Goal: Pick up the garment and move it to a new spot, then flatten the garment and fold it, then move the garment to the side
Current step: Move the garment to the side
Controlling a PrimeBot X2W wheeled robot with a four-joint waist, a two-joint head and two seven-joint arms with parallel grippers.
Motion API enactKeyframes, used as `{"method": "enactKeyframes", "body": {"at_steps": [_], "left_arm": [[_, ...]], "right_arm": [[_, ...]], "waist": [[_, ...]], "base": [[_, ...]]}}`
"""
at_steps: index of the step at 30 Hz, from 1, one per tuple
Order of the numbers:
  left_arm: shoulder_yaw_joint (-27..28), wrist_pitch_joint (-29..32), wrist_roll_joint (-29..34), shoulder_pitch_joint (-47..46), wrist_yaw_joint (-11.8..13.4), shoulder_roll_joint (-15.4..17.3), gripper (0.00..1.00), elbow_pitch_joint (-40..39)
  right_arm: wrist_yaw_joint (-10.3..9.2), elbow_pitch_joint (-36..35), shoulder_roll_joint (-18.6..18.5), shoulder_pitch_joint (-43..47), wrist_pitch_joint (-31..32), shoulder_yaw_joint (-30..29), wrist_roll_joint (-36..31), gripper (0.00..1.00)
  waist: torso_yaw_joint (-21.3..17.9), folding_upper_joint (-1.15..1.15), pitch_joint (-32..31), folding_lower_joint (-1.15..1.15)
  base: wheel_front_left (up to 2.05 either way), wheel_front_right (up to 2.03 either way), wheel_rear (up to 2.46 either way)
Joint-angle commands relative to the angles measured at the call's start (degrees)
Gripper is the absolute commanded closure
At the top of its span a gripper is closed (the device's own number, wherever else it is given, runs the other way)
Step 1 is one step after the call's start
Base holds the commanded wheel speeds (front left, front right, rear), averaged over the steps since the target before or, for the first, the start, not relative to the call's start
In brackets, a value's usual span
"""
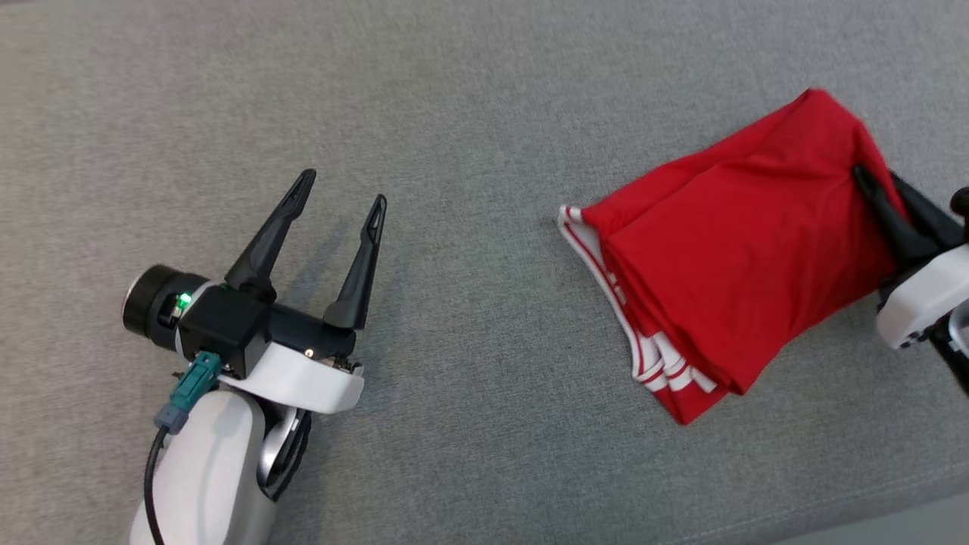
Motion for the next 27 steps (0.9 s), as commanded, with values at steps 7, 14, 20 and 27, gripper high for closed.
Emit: {"method": "enactKeyframes", "body": {"at_steps": [7,14,20,27], "left_arm": [[-3.8,0.6,2.6,-7.9,-0.4,4.9,0.0,-4.8],[-7.6,4.3,2.9,-12.4,-0.5,8.0,0.0,-10.5],[-9.8,6.3,2.6,-13.4,-0.4,9.0,0.0,-14.0],[-10.6,6.9,2.5,-13.4,-0.2,9.5,0.0,-15.3]], "right_arm": [[-0.06,6.5,-5.0,-10.6,-2.9,1.3,-0.3,1.0],[-0.06,14.2,-8.2,-18.0,-4.0,-0.5,-2.3,1.0],[-0.06,17.8,-8.6,-21.4,-4.2,-4.0,-5.5,1.0],[-0.06,21.9,-8.1,-23.0,-4.1,-6.7,-8.2,1.0]], "waist": [[-6.7,0.0,12.0,0.0],[-7.6,0.0,15.9,0.0],[-7.2,0.0,17.5,0.0],[-6.2,0.0,17.9,0.0]], "base": [[0.0,0.0,0.0],[0.0,0.0,0.0],[0.0,0.0,0.0],[0.0,0.0,0.0]]}}
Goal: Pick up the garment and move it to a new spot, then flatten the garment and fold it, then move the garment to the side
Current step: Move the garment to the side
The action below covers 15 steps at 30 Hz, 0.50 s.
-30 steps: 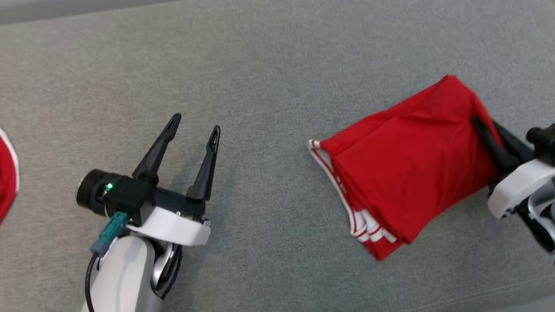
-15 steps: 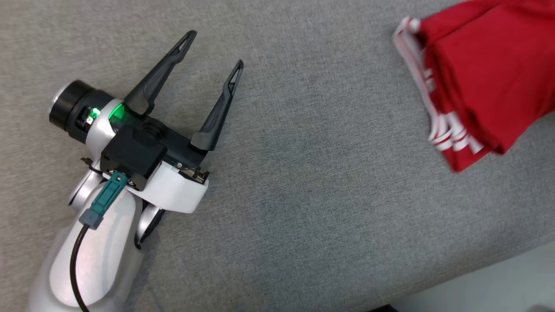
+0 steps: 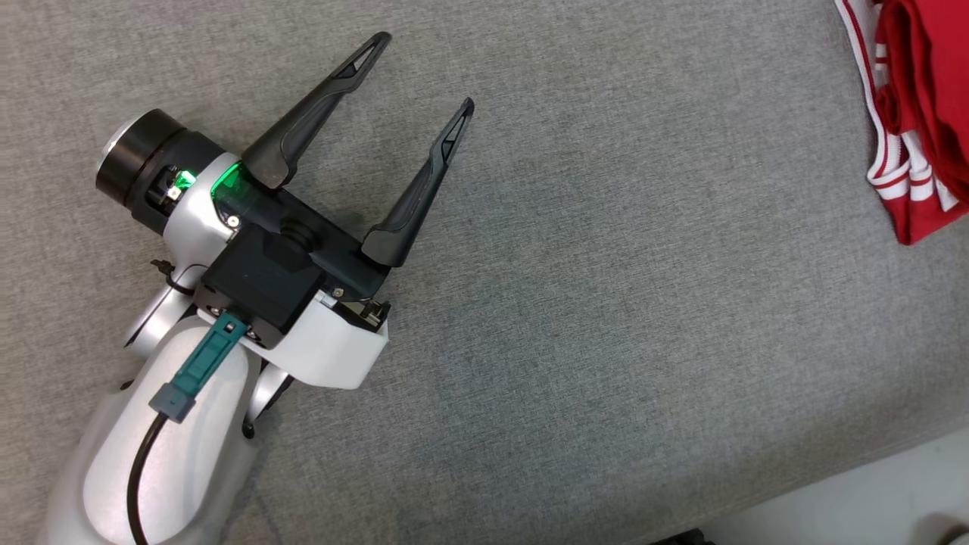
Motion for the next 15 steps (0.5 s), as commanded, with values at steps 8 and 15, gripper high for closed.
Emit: {"method": "enactKeyframes", "body": {"at_steps": [8,15], "left_arm": [[-0.3,-2.1,-1.2,0.7,1.1,-0.7,0.0,2.1],[-0.1,-5.1,-2.8,2.5,2.6,-2.7,0.0,6.1]], "right_arm": [[-0.06,3.6,1.6,-1.1,-0.3,-1.7,-0.7,0.0],[-0.06,-0.9,3.1,0.8,-0.3,-1.4,-0.5,0.0]], "waist": [[1.9,0.0,-3.1,0.0],[4.4,0.0,-9.7,0.0]], "base": [[0.0,0.0,0.0],[0.0,0.0,0.0]]}}
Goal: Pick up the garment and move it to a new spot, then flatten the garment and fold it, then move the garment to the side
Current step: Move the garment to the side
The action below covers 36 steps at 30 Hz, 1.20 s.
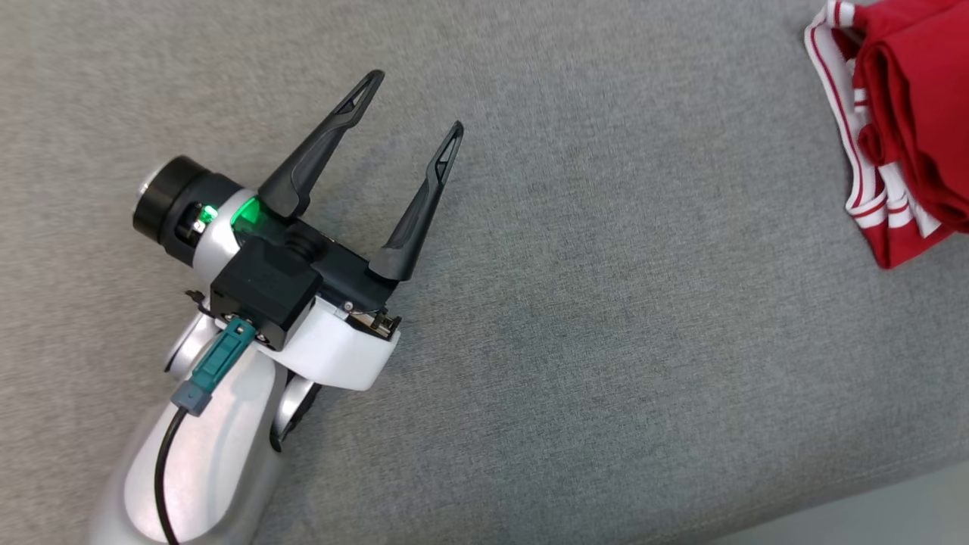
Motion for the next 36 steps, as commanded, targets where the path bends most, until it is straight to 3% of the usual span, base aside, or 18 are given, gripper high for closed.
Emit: {"method": "enactKeyframes", "body": {"at_steps": [1,10,17,19,20,22,33,36], "left_arm": [[0.4,-0.8,-0.8,0.9,0.7,-0.4,0.0,1.0],[3.1,-2.3,-3.9,6.4,3.2,-3.2,0.0,6.7],[9.4,-2.4,-6.1,13.3,5.8,-5.5,0.0,7.3],[10.9,-2.3,-6.3,15.2,5.5,-6.0,0.0,7.6],[13.4,-2.3,-7.8,18.5,4.5,-7.5,0.0,8.2],[14.3,-2.3,-7.5,19.7,4.2,-8.0,0.0,8.4],[16.0,-2.3,-5.2,25.3,3.7,-9.5,0.0,10.2],[16.2,-2.3,-5.0,26.3,3.7,-9.6,0.0,9.9]], "right_arm": [[-0.06,-1.7,0.4,1.4,-0.3,0.0,0.1,0.0],[-0.05,-14.6,5.3,10.5,-0.2,-2.6,1.1,0.0],[-0.05,-26.1,11.8,22.5,-0.2,-6.3,3.9,0.0],[-0.05,-28.4,13.8,25.9,-0.2,-7.5,3.5,0.0],[-0.05,-32.6,18.2,32.4,-0.2,-10.9,1.7,0.0],[-0.05,-35.1,20.7,36.3,-0.2,-11.6,-0.1,0.0],[-0.04,-42.6,29.4,49.1,-0.2,-16.5,-6.9,0.0],[-0.04,-43.9,31.8,50.8,-0.2,-18.0,-6.1,0.0]], "waist": [[2.2,0.0,-4.0,0.0],[8.2,0.0,-14.3,0.0],[13.1,0.0,-21.0,0.0],[14.2,0.0,-22.3,0.0],[16.0,0.0,-25.0,0.0],[16.9,0.0,-26.4,0.0],[18.7,0.0,-30.6,0.0],[18.7,0.0,-31.1,0.0]], "base": [[0.0,0.0,0.0],[0.0,0.0,0.0],[0.0,0.0,0.0],[0.0,0.0,0.0],[0.0,0.0,0.0],[0.0,0.0,0.0],[0.0,0.0,0.0],[0.0,0.0,0.0]]}}
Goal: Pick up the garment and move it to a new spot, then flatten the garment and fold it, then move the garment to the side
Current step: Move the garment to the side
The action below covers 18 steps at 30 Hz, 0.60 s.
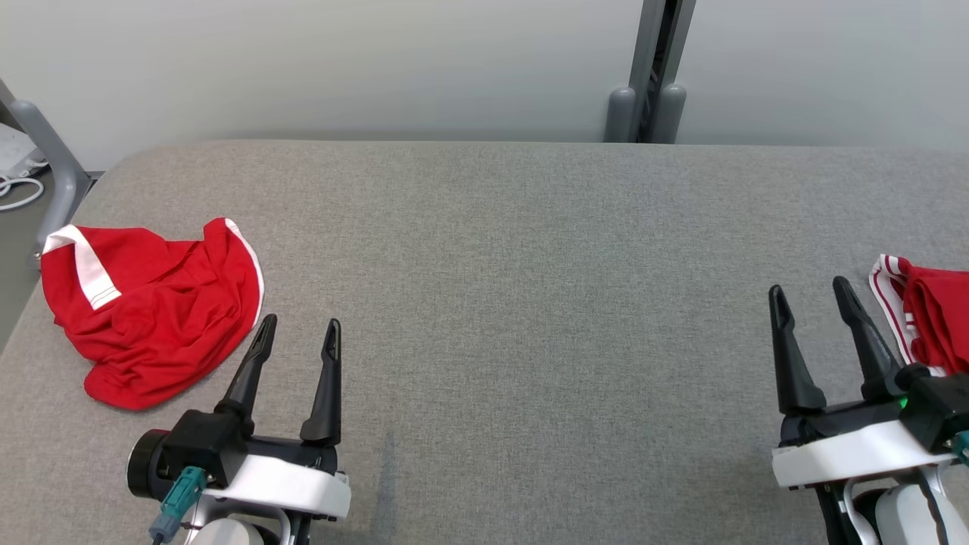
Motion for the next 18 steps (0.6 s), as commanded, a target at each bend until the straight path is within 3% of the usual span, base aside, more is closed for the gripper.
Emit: {"method": "enactKeyframes", "body": {"at_steps": [1,18], "left_arm": [[0.2,-0.2,0.3,0.4,0.0,0.1,0.0,-0.2],[-1.1,-0.2,-0.7,0.6,0.8,0.0,0.0,-0.7]], "right_arm": [[-0.02,-0.3,-0.1,0.8,0.0,-0.4,-0.2,0.0],[-0.02,-0.4,1.3,1.5,0.0,-0.8,-2.2,0.0]], "waist": [[0.0,0.0,-0.2,0.0],[-0.9,0.0,0.2,0.0]], "base": [[0.0,0.0,0.0],[0.0,0.0,0.0]]}}
